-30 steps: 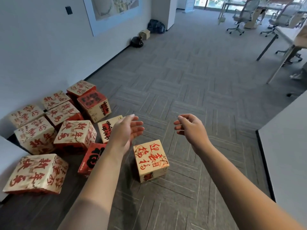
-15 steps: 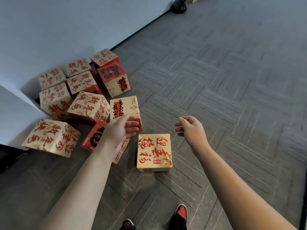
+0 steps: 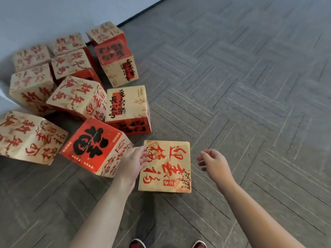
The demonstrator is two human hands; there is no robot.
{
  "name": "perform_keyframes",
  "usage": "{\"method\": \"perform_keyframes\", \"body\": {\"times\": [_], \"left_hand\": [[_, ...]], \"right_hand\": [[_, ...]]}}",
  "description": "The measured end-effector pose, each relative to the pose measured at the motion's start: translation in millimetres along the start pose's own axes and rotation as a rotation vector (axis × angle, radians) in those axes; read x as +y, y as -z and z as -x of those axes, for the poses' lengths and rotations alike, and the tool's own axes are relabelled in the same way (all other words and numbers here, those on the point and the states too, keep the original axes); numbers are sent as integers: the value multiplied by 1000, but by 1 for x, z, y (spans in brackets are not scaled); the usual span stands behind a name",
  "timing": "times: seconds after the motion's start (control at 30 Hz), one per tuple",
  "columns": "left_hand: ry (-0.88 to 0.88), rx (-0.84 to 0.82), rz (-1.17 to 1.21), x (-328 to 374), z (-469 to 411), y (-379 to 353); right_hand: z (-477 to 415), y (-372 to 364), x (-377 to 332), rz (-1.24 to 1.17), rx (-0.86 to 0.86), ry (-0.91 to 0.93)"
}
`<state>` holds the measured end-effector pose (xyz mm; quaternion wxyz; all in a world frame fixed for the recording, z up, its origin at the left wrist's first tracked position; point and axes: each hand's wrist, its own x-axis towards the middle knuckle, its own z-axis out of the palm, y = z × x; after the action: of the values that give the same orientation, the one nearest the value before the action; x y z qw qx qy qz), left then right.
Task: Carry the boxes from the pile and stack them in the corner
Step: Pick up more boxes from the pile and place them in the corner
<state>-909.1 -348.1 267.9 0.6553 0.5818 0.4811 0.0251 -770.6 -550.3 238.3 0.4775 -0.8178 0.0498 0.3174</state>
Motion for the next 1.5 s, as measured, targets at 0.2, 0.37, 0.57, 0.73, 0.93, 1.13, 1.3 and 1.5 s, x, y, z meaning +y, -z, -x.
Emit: {"method": "perform_keyframes", "body": {"times": [0.2, 0.37, 0.57, 0.73, 0.93, 1.13, 1.3, 1.5], "left_hand": [[60, 37, -70, -119, -119, -16], [97, 97, -180, -194, -193, -18], [160, 104, -238, -249, -254, -14], [201, 84, -267, -239, -247, -16], [71, 144, -263, -150, -187, -5], [-1, 48, -183, 17, -72, 27], [-82, -24, -207, 170, 50, 58], [-242, 57, -175, 291, 155, 107]], "right_hand": [[-107, -68, 113, 81, 0, -42], [-174, -113, 185, 92, 10, -57], [-218, -142, 229, 80, 42, -84], [-220, -143, 226, 84, 39, -28], [-163, -92, 131, 27, 18, 5], [-41, 1, -26, -65, 36, 60], [71, 80, -180, -46, -72, 161], [176, 118, -320, -108, -88, 221]]}}
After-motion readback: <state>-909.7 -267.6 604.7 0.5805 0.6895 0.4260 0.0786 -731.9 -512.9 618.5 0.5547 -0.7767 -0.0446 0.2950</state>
